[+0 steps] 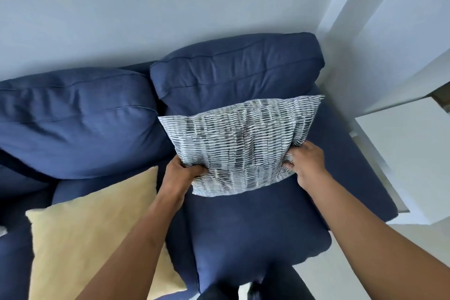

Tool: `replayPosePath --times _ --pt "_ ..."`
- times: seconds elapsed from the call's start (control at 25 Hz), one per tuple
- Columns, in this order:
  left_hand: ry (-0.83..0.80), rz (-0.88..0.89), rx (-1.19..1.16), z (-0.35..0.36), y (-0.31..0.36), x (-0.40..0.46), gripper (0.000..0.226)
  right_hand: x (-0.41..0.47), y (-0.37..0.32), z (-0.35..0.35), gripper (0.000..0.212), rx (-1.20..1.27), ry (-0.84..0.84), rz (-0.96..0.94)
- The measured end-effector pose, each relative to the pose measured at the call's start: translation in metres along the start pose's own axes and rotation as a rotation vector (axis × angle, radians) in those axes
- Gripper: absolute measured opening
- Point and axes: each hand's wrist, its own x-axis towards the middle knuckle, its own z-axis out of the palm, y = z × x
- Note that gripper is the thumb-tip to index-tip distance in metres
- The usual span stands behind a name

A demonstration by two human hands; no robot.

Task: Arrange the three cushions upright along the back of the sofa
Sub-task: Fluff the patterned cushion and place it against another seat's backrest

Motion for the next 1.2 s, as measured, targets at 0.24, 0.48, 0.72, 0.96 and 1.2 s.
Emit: replayPosePath --times 0.24,0.48,0.72,0.96,1.2 --pt "0.116 -0.053 0.089 0.015 -0.008 0.062 0.040 0.069 0.004 0.033 0.021 0.062 -0.017 0.088" --pt "0.260 -0.119 0.124 0.042 -0.032 0.125 0.036 0.149 0.022 0.052 0.028 0.042 -0.005 0.145" --pt "0.341 -0.210 0.174 0.062 -0.060 0.189 0.033 0.223 0.046 0.081 0.018 -0.123 -0.010 0.147" --pt "0.321 -0.316 0.227 0.076 -0.075 0.222 0.031 0.255 0.050 0.100 0.011 -0.351 -0.148 0.107" --pt "0.350 -0.353 0.308 0.082 -0.069 0.211 0.023 0.248 0.044 0.090 0.018 -0.430 -0.186 0.019"
